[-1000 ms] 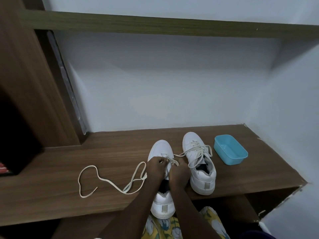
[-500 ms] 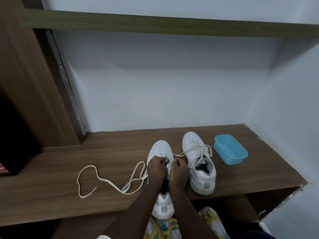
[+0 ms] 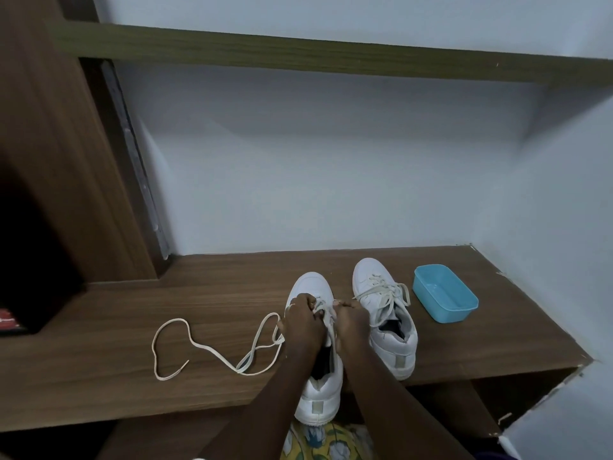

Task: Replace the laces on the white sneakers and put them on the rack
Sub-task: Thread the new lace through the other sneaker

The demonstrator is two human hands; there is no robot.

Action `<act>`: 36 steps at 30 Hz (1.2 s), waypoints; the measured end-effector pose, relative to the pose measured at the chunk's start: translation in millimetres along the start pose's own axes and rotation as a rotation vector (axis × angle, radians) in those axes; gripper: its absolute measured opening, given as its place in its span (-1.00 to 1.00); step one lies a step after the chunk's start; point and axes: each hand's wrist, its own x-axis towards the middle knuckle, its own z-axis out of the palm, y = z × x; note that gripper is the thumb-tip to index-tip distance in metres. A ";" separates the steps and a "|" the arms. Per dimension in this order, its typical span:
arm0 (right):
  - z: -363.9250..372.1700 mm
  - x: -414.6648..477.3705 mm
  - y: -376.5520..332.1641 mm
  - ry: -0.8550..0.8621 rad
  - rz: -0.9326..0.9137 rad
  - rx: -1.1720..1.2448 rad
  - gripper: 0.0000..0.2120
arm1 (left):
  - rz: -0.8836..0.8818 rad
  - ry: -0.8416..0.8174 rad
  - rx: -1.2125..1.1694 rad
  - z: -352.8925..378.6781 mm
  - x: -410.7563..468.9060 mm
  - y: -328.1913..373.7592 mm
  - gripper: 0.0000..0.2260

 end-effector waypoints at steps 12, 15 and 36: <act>-74.3 -111.9 -174.9 0.281 -0.299 0.005 -0.80 | -0.187 0.021 0.058 -11.5 -4.8 -3.5 -0.51; -76.4 -112.3 -167.7 0.126 -0.555 -0.661 -0.79 | -0.194 0.085 -0.106 -12.0 -2.5 -8.9 -0.50; -72.5 -130.3 -177.5 0.383 -0.538 -1.571 -0.74 | -0.308 0.104 -0.038 -20.8 -5.3 -21.1 -0.38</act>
